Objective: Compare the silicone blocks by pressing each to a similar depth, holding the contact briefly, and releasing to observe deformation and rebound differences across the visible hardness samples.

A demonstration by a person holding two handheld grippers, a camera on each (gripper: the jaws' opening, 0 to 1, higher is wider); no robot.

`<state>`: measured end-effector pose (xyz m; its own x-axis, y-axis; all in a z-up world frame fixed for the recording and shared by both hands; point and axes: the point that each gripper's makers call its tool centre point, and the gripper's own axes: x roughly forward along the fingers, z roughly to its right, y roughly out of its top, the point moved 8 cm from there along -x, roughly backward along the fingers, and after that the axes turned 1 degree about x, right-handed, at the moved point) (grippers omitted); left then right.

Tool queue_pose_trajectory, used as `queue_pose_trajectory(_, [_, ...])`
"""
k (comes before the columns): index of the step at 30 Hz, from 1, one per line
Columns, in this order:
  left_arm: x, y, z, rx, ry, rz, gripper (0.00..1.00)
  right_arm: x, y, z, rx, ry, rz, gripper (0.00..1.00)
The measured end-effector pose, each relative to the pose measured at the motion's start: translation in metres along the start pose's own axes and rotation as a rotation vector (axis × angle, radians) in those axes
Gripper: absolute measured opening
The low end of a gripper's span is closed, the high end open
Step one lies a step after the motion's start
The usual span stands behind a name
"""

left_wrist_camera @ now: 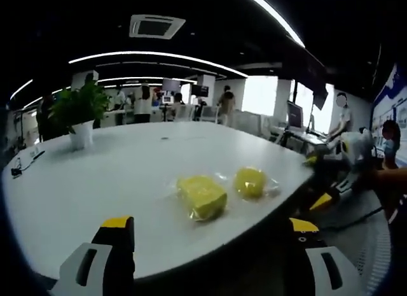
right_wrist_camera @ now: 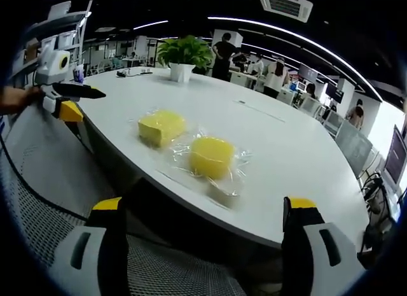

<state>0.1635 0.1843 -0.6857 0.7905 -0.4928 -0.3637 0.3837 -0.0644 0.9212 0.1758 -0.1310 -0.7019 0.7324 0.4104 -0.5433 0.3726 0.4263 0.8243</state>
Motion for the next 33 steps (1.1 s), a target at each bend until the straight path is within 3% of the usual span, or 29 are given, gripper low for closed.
queue_pose_trajectory(3, [0.001,-0.001,0.000,0.025,-0.006,-0.015,1.00,0.001,0.000,0.000,0.000,0.002,0.000,0.96])
queue_pose_trajectory(10, [0.001,0.002,-0.001,0.036,-0.010,0.011,1.00,0.000,0.001,0.002,-0.012,-0.010,0.004,0.96])
queue_pose_trajectory(12, [0.001,0.002,-0.001,0.023,-0.018,0.006,1.00,0.000,0.001,0.002,-0.011,-0.010,0.008,0.96])
queue_pose_trajectory(14, [0.001,-0.001,-0.003,-0.045,-0.038,-0.026,1.00,0.000,0.001,0.003,-0.013,-0.016,0.007,0.96])
queue_pose_trajectory(19, [0.003,0.005,-0.006,-0.033,-0.048,-0.021,0.98,-0.001,0.001,0.004,-0.013,-0.030,0.008,0.96])
queue_pose_trajectory(23, [0.011,0.013,-0.012,-0.022,-0.059,-0.028,0.94,-0.001,0.000,0.005,-0.008,-0.036,-0.002,0.96])
queue_pose_trajectory(27, [0.018,0.016,-0.021,-0.074,-0.082,-0.053,0.78,0.000,0.000,0.005,-0.009,-0.039,-0.002,0.96])
queue_pose_trajectory(33, [0.032,0.022,-0.031,-0.111,-0.077,-0.046,0.79,0.000,-0.001,0.005,-0.007,-0.037,-0.006,0.96])
